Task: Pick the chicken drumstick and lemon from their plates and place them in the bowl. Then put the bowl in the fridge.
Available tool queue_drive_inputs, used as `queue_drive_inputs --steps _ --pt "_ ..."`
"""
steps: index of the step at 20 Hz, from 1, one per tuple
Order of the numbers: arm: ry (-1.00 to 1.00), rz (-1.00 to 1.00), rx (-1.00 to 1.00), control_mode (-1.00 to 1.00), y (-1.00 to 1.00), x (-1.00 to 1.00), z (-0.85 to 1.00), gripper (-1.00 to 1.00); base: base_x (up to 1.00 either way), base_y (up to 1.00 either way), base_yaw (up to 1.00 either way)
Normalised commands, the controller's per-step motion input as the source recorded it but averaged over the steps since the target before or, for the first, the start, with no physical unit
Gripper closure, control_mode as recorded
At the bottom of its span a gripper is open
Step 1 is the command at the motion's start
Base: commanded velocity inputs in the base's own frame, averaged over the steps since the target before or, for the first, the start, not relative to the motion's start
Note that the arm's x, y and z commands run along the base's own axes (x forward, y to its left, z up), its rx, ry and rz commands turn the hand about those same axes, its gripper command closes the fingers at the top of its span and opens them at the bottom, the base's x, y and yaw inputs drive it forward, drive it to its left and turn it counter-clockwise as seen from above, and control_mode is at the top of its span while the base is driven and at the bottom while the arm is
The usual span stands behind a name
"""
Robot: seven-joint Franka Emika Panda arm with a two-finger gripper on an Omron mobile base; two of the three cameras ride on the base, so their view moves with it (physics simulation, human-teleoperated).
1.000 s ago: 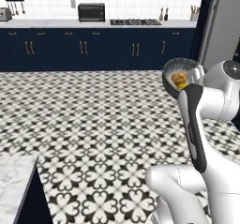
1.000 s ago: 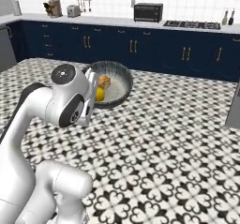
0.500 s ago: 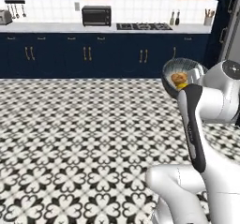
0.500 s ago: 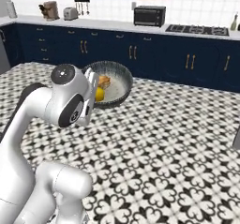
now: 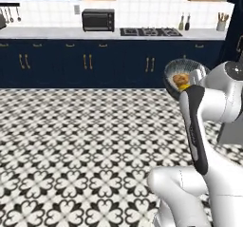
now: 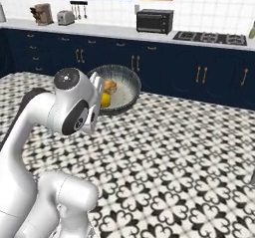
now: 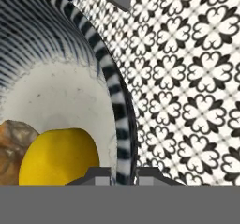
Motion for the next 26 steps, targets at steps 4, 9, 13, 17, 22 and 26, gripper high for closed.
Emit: queue_drive_inputs --steps 4,9,13,17,22,26 --pt "0.00 0.00 0.00 1.00 0.00 0.00 0.00 1.00 1.00 0.41 -0.04" --pt "0.00 0.00 0.00 1.00 0.00 0.00 0.00 1.00 1.00 0.52 -0.11" --pt "0.00 0.00 0.00 1.00 0.00 0.00 0.00 1.00 1.00 0.51 -0.23" --pt "0.00 0.00 0.00 1.00 0.00 0.00 0.00 1.00 1.00 0.88 -0.44" --pt "0.00 0.00 0.00 1.00 0.00 0.00 0.00 1.00 0.99 0.80 -0.68" --pt "0.00 0.00 0.00 1.00 0.00 0.00 0.00 1.00 0.60 0.48 -0.86"
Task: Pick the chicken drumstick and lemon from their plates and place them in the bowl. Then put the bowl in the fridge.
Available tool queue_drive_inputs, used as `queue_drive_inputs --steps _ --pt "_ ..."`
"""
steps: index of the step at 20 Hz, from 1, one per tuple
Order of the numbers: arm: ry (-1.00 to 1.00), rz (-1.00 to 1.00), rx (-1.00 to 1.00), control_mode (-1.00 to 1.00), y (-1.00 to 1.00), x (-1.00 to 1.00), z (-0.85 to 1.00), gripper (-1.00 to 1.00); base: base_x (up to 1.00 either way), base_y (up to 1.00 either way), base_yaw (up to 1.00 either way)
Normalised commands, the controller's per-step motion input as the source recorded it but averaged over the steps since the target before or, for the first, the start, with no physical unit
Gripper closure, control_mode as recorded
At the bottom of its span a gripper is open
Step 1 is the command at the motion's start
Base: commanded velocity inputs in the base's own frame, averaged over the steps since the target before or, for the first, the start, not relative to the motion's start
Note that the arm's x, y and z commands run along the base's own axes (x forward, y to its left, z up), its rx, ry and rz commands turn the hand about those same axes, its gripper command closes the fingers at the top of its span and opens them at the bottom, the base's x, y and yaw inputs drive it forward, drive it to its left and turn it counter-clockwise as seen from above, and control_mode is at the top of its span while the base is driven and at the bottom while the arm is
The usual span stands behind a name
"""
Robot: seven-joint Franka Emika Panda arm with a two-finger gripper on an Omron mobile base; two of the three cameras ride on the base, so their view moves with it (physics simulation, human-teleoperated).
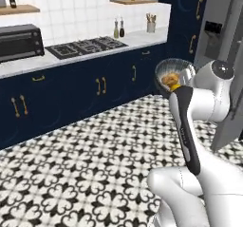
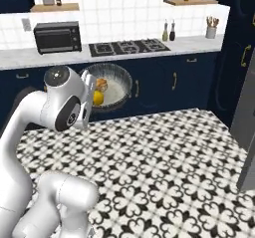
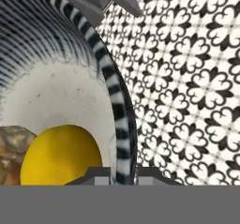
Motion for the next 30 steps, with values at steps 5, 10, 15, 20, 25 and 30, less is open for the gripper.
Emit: queue_drive_inputs --steps 5,10,15,20,25,30 --pt "0.00 0.00 0.00 1.00 0.00 0.00 0.00 1.00 0.53 0.44 -0.89" --pt "0.00 0.00 0.00 1.00 0.00 0.00 0.00 1.00 0.82 0.66 -0.78" --pt "0.00 0.00 0.00 1.00 0.00 0.00 0.00 1.00 0.94 0.99 -0.57" --pt "0.00 0.00 0.00 1.00 0.00 0.00 0.00 1.00 1.00 1.00 -0.49" --pt "0.00 0.00 0.00 1.00 0.00 0.00 0.00 1.00 1.00 1.00 -0.49" --pt "0.00 0.00 0.00 1.00 0.00 0.00 0.00 1.00 1.00 1.00 -0.47"
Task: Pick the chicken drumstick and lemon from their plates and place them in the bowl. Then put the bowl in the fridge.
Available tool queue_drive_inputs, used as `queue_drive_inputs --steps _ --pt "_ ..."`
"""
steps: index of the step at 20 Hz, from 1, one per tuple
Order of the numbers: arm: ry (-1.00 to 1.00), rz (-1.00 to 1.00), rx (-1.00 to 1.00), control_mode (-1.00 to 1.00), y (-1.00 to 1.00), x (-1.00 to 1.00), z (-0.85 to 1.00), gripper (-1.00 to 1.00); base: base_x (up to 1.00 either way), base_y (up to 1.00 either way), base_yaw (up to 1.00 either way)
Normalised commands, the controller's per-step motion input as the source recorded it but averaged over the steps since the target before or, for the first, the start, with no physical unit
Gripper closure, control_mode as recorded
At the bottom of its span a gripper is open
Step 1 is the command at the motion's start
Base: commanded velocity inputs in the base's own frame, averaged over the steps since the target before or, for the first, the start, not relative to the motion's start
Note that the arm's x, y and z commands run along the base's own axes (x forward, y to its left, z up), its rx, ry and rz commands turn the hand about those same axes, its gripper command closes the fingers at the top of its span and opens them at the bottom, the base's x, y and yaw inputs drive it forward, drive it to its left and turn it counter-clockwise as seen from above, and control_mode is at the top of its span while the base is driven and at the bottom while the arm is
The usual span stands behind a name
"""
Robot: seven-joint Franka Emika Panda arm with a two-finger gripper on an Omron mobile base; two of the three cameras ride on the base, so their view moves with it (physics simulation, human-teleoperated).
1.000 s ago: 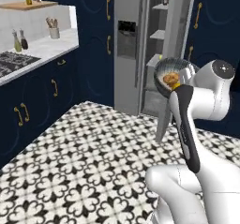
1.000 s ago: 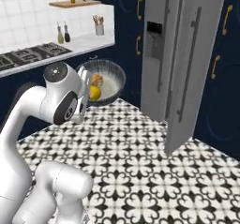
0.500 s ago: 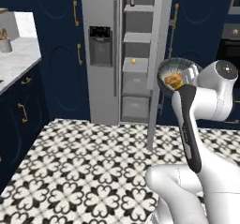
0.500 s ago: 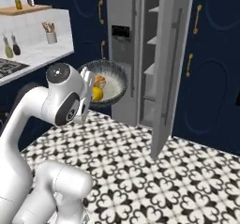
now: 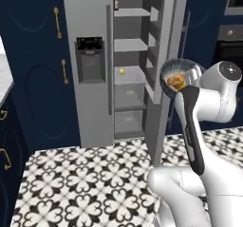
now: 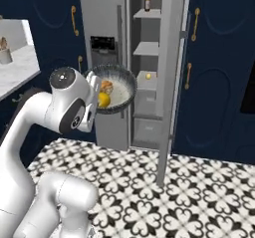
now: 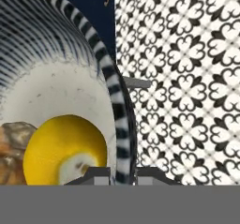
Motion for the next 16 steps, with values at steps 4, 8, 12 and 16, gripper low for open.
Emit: queue_drive_inputs --steps 4,8,12,16 --pt "0.00 0.00 0.00 1.00 0.00 0.00 0.00 1.00 0.92 0.98 -0.37" --pt "0.00 0.00 0.00 1.00 0.00 0.00 0.00 1.00 1.00 0.33 -0.18" --pt "0.00 0.00 0.00 1.00 0.00 0.00 0.00 1.00 1.00 -0.22 -0.02" --pt "0.00 0.00 0.00 1.00 0.00 0.00 0.00 1.00 1.00 -0.01 -0.01"
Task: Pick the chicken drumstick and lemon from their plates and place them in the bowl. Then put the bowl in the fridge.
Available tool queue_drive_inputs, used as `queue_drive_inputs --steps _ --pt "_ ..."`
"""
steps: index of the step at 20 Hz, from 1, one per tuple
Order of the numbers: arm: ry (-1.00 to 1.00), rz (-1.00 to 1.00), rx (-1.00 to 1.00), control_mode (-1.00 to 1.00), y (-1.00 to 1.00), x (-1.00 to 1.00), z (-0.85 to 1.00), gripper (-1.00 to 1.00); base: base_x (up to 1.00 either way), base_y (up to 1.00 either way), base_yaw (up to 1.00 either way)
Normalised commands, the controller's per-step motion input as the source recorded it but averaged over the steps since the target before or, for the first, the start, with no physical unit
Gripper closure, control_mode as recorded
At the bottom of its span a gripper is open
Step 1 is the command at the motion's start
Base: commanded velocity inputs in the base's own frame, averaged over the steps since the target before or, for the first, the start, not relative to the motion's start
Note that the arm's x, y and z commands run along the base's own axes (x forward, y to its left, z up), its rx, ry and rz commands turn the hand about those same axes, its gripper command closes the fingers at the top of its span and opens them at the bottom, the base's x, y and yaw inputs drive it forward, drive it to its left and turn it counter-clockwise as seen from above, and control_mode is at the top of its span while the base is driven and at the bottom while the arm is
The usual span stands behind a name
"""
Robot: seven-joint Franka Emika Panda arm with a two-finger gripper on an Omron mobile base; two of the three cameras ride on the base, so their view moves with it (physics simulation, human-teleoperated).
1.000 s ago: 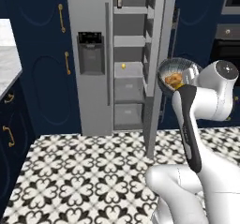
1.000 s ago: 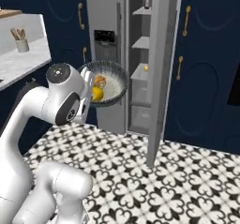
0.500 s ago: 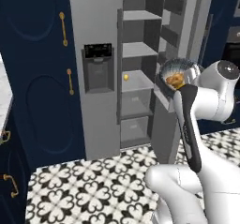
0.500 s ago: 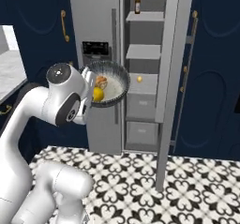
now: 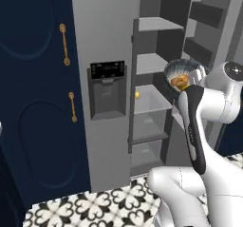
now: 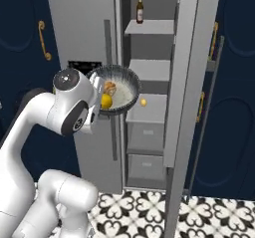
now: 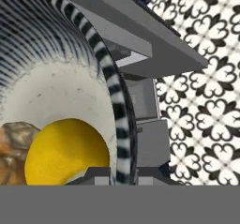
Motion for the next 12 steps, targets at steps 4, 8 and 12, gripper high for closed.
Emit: queue_drive_inputs --steps 4,8,12 --pt "0.00 0.00 0.00 1.00 0.00 0.00 0.00 1.00 0.83 -0.24 0.00" --pt "0.00 0.00 0.00 1.00 0.00 0.00 0.00 1.00 0.62 -0.50 0.00" --pt "0.00 0.00 0.00 1.00 0.00 0.00 0.00 1.00 0.86 -0.05 -0.02"
